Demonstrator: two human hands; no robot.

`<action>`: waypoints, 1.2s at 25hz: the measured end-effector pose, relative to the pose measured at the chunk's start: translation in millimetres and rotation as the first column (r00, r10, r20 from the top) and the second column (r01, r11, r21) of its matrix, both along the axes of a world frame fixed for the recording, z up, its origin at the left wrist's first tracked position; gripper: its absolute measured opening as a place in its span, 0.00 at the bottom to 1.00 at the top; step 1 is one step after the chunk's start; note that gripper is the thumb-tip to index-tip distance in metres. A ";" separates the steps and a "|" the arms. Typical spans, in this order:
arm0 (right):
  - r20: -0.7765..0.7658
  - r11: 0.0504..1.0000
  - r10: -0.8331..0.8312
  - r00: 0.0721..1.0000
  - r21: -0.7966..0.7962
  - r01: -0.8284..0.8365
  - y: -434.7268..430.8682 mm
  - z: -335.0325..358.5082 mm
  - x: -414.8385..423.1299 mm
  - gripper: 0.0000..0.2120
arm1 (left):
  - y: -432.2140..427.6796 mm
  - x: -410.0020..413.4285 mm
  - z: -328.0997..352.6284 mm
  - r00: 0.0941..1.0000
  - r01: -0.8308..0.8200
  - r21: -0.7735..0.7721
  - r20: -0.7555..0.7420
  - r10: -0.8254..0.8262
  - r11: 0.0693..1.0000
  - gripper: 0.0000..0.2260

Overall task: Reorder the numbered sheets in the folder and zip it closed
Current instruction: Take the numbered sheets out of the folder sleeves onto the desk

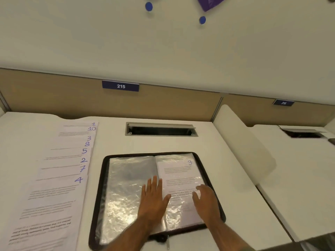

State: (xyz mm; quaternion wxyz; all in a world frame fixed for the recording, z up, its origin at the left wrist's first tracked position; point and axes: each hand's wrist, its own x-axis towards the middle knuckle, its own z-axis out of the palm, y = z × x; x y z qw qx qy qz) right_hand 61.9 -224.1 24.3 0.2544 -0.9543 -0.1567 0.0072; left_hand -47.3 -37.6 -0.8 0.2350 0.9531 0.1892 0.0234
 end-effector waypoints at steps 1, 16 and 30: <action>-0.002 1.000 0.028 1.000 0.000 -0.028 -10.3 2.9 22.3 0.14 | -19.0 16.0 -3.0 1.000 -0.011 -0.013 0.000 0.011 1.000 0.41; -0.005 0.971 0.238 0.971 0.031 -0.238 -25.0 -16.4 177.1 0.29 | -158.0 111.5 -40.0 0.965 0.048 0.102 -0.262 -0.020 0.994 0.53; -0.320 0.960 0.197 0.927 0.254 -0.116 -1.8 -25.3 201.5 0.16 | -153.8 108.3 -33.8 0.989 0.009 0.074 -0.148 0.002 0.997 0.29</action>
